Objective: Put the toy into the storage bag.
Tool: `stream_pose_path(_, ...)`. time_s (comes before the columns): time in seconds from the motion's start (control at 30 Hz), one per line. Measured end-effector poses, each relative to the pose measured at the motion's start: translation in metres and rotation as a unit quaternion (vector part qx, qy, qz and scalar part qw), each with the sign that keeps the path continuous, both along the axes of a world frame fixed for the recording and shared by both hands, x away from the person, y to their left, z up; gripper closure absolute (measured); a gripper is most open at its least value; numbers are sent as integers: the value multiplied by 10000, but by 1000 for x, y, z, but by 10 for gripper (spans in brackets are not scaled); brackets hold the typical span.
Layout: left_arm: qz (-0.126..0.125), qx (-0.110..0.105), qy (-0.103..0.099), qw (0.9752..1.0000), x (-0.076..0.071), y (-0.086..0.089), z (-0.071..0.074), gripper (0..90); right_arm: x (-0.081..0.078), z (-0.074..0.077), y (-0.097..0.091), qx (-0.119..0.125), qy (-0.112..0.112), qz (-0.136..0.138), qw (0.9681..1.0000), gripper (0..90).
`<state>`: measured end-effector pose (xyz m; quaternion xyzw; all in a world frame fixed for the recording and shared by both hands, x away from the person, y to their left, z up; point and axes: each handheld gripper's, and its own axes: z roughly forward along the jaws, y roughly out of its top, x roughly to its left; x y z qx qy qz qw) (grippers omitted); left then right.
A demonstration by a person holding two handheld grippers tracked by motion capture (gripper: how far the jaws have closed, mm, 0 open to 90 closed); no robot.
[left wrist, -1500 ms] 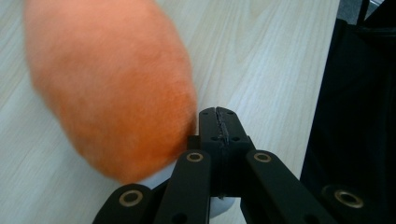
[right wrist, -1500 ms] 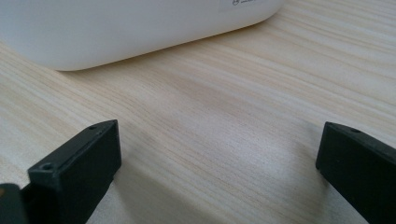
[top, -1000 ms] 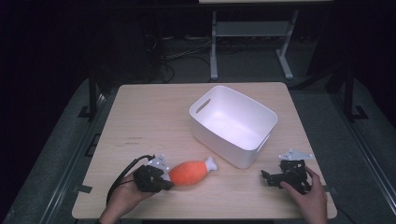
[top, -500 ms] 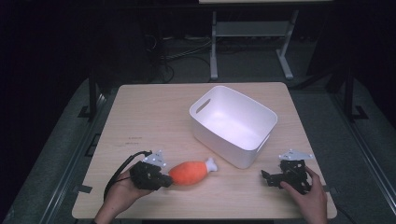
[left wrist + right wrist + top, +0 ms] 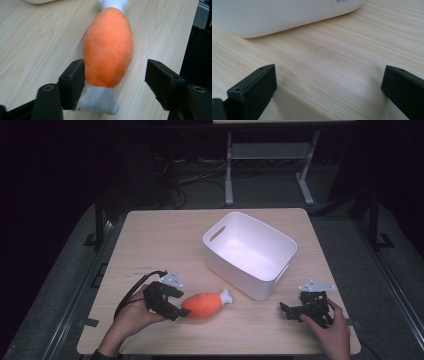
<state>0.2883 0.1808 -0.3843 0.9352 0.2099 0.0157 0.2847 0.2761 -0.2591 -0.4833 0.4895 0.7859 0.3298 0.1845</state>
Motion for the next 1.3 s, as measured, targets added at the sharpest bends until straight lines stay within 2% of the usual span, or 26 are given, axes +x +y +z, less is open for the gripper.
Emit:
stream_pose_path(0.07, 38, 13, -32, 10000, 2, -3, -1, 248, 0, 0, 0, -1, 0, 0, 10000, 0)
stream_pose_path(0.1, 14, 50, -74, 10000, 4, -5, -1, 183, 0, 0, 0, -1, 0, 1, 10000, 0)
stream_pose_path(0.13, -37, 111, -133, 9998, 5, -6, 0, 183, 0, 0, 0, -1, 0, 1, 10000, 0)
stream_pose_path(0.17, -34, 110, -170, 9998, 7, -10, -1, 143, 0, 0, 0, 0, 1, 0, 10000, 0)
stream_pose_path(0.27, -131, 204, -177, 9996, 10, -14, -2, 127, 0, 0, 0, -1, -1, 0, 10000, 0)
stream_pose_path(0.33, -131, 282, -187, 9993, 12, -18, -4, 127, 0, 0, 0, 0, 0, 0, 10000, 0)
stream_pose_path(0.37, -226, 350, -213, 9989, 14, -21, -6, 126, 0, 0, 0, 0, 0, 0, 10000, 0)
stream_pose_path(0.5, -336, 468, -219, 9981, 16, -29, -8, 126, 0, 0, 0, -2, 0, 1, 10000, 0)
stream_pose_path(0.93, -646, 534, -240, 9962, 24, -53, -19, 126, 0, 0, 0, -1, -1, 1, 10000, 0)
stream_pose_path(1.13, -820, 663, -234, 9941, 27, -62, -25, 126, 0, 0, 0, -2, -2, 2, 10000, 0)
stream_pose_path(1.3, -865, 790, -246, 9928, 28, -67, -29, 126, 0, 0, 0, -2, 0, 1, 10000, 0)
